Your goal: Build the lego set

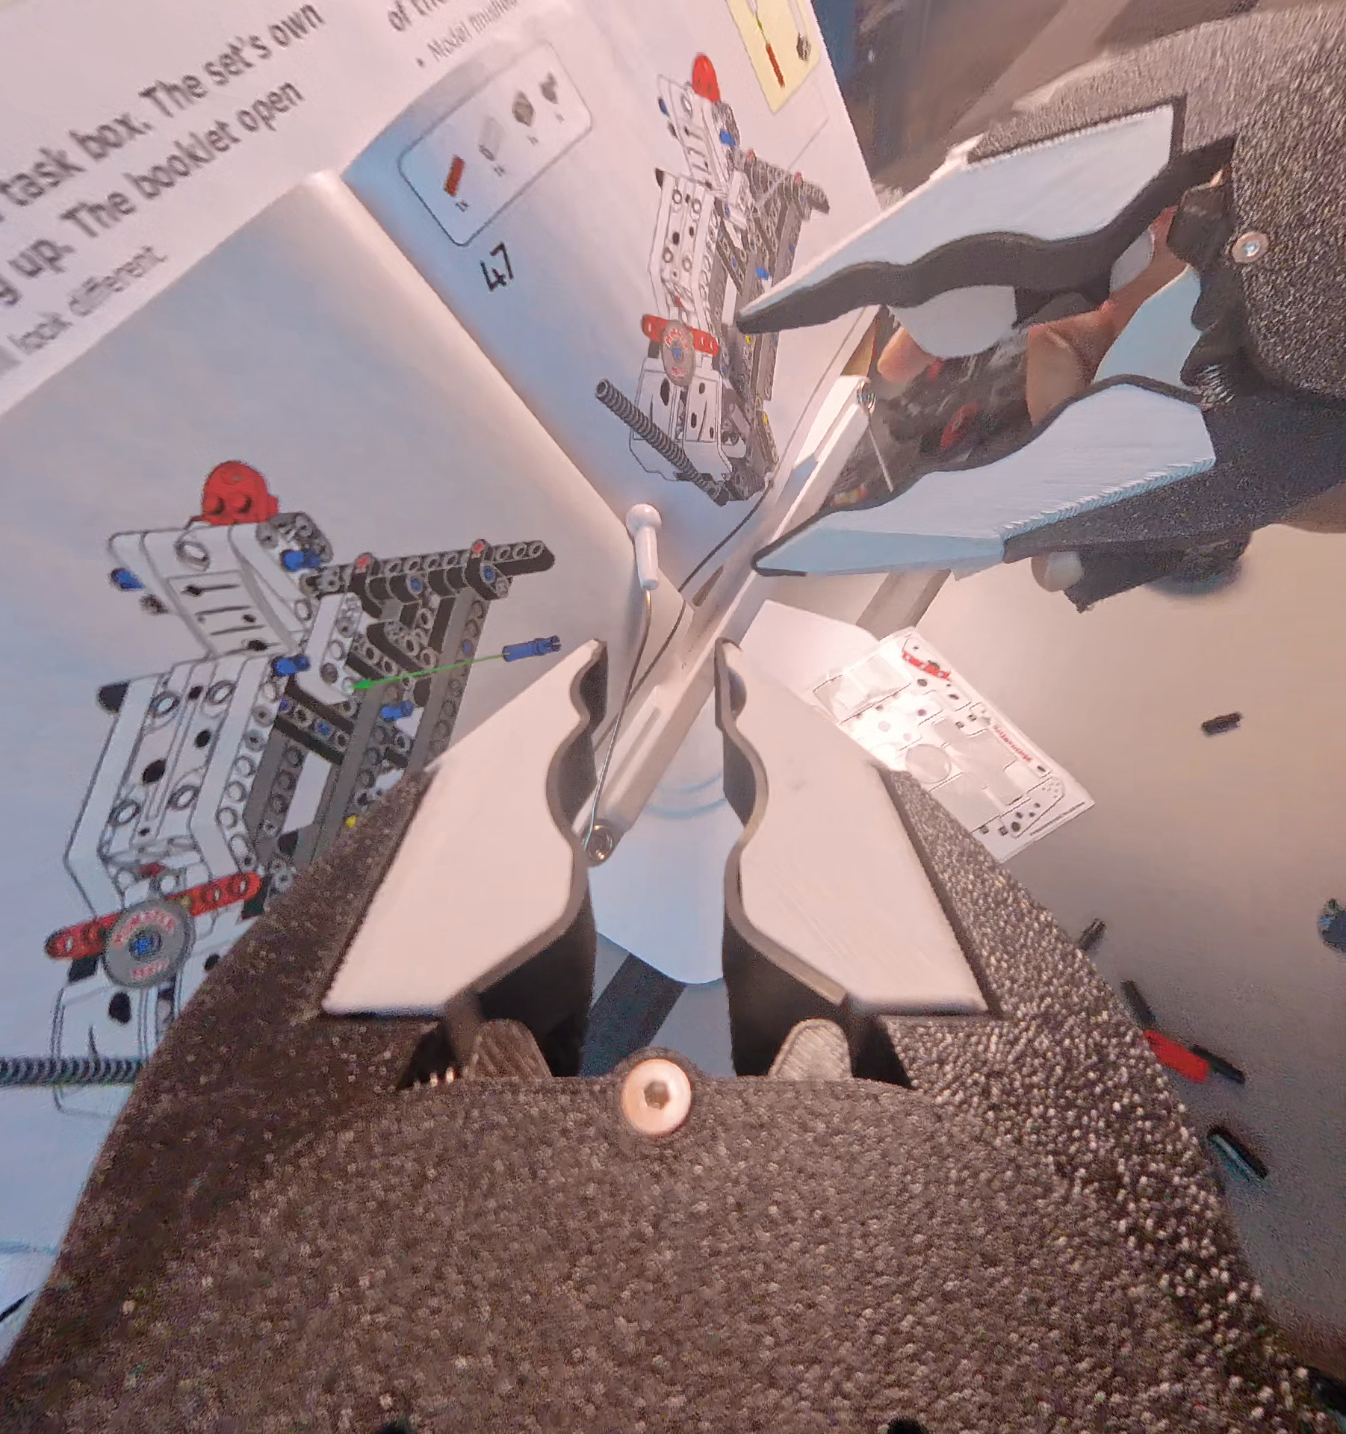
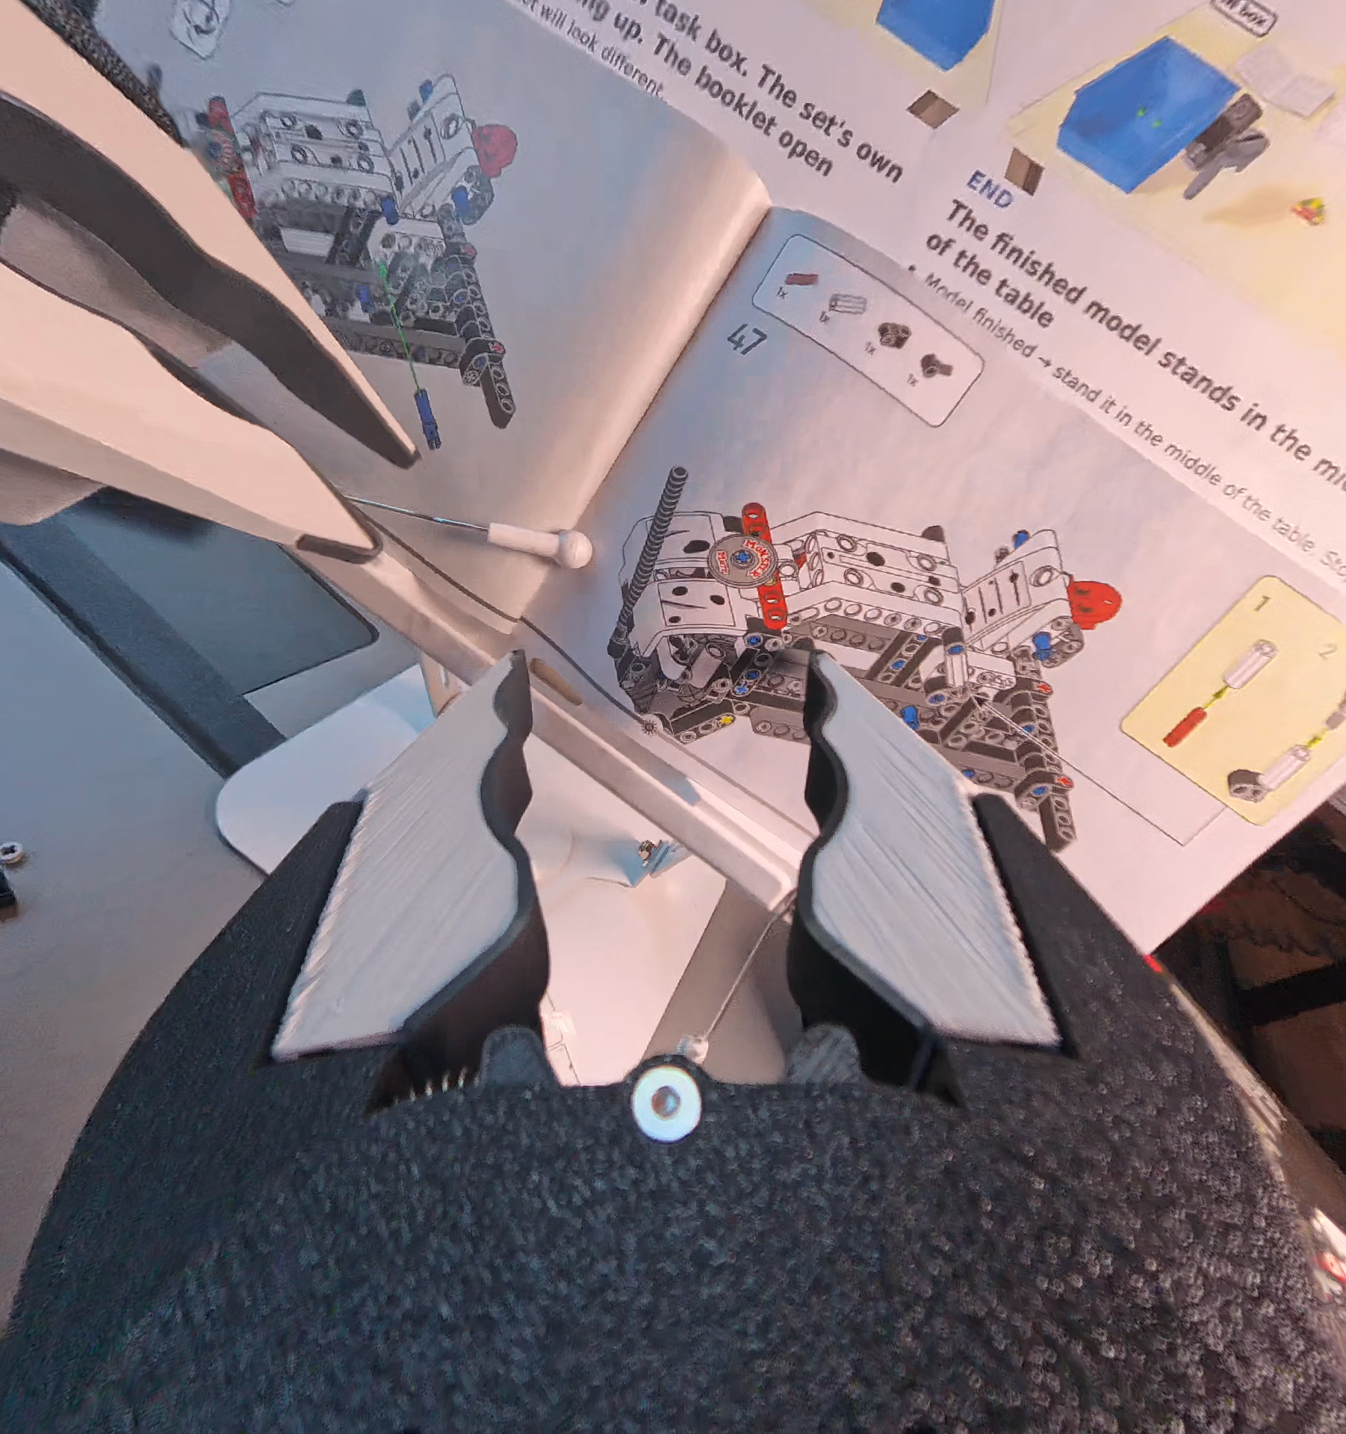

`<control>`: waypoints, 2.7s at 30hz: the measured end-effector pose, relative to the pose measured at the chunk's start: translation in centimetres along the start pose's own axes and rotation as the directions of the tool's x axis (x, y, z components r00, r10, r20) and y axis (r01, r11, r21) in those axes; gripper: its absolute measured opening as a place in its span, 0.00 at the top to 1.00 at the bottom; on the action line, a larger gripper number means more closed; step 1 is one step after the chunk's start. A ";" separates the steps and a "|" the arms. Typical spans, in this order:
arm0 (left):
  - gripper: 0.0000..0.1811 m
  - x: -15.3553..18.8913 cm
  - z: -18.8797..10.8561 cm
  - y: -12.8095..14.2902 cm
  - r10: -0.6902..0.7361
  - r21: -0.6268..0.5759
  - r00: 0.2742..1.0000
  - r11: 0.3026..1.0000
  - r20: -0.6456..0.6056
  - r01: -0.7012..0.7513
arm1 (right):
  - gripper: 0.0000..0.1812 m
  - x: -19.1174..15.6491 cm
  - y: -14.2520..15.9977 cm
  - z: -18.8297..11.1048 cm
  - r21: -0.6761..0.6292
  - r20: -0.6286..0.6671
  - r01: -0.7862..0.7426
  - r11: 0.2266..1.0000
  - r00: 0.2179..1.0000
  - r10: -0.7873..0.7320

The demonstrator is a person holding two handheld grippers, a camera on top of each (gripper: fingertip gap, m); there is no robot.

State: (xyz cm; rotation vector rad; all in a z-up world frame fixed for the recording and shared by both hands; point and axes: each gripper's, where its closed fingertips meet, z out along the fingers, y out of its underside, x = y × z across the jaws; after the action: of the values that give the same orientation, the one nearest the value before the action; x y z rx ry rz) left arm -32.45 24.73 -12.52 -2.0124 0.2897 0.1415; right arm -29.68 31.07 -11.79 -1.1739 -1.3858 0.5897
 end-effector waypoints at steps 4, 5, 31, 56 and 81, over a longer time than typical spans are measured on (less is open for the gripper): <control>0.79 -1.7 -3.9 -0.7 -0.129 0.180 0.990 0.977 0.059 0.117 | 0.62 -0.6 -1.5 -4.6 0.122 0.103 -0.114 0.986 0.989 0.102; 0.79 -2.6 -4.9 -0.6 -0.158 0.221 0.983 0.966 0.098 0.134 | 0.62 -0.9 -1.7 -6.3 0.147 0.131 -0.145 0.979 0.983 0.126; 0.89 -5.4 -12.5 1.2 -0.329 0.356 0.913 0.905 0.242 0.232 | 0.78 -9.4 8.1 -28.4 0.227 0.125 -0.388 0.893 0.921 0.369; 0.85 22.4 -17.0 15.8 -0.398 0.168 0.917 0.902 -0.026 0.397 | 0.54 -14.2 13.5 -23.5 -0.043 0.157 -0.006 0.999 0.987 0.013; 0.85 3.1 -42.2 19.2 -0.387 0.184 0.728 0.920 0.565 0.346 | 0.99 -9.8 13.5 -25.6 0.032 -0.031 0.046 0.998 0.999 -0.045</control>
State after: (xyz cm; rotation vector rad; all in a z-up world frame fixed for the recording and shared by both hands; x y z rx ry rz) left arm -35.76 -21.57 -11.16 -1.8108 -0.5048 0.4927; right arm -3.22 20.21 -22.62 -1.1182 -1.3690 0.5586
